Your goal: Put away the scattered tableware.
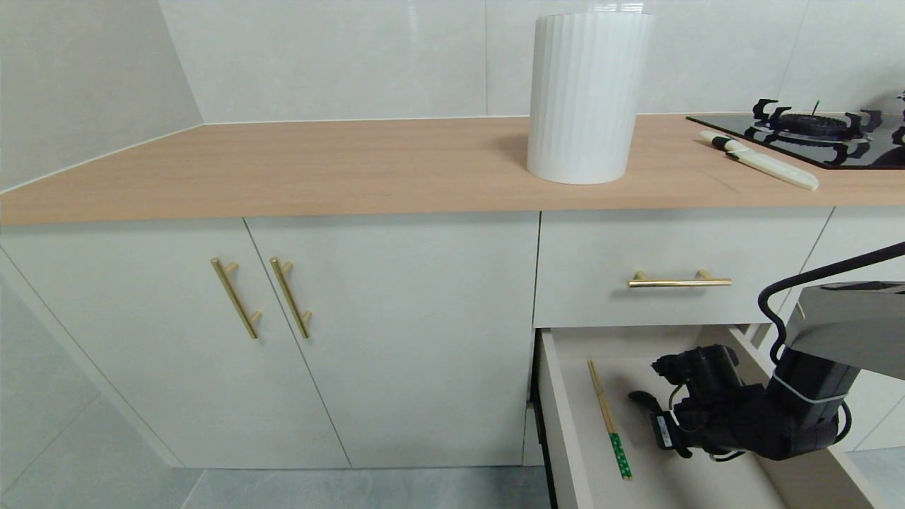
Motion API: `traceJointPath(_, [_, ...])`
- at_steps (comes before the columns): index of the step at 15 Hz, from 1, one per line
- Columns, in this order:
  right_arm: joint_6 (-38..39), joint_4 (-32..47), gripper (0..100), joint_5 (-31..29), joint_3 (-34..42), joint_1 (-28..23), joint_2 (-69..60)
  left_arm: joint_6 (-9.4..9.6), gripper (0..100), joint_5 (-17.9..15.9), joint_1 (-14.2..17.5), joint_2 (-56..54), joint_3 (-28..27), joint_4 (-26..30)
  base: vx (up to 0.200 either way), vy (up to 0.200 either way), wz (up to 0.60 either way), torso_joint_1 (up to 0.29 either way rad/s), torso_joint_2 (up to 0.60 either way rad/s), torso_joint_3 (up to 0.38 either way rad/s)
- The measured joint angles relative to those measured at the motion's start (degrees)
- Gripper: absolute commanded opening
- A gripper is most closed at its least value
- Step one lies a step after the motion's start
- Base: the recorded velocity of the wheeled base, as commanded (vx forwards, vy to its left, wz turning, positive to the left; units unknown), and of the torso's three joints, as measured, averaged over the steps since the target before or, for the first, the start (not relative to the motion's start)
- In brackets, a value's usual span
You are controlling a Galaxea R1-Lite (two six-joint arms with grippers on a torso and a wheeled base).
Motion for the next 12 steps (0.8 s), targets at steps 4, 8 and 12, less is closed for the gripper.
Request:
traceJointPath(4, [0.77,-0.98,100,0.0,-0.11,0.04,-0.02,-0.02,100,-0.02,0.0,0.0,0.0,0.0,0.0,0.0,0.0,0.0,0.0,0.0])
traceJointPath(8, [0.88,-1.15,100,0.0,0.02,0.04,-0.11,0.0,100,0.0,0.0,0.0,0.0,0.0,0.0,0.0,0.0,0.0,0.0,0.0])
traceJointPath(12, [1.97,-1.11,100,-0.17,0.79,0.04,-2.91,0.0,100,-0.02,0.0,0.0,0.0,0.0,0.0,0.0,0.0,0.0,0.0,0.0])
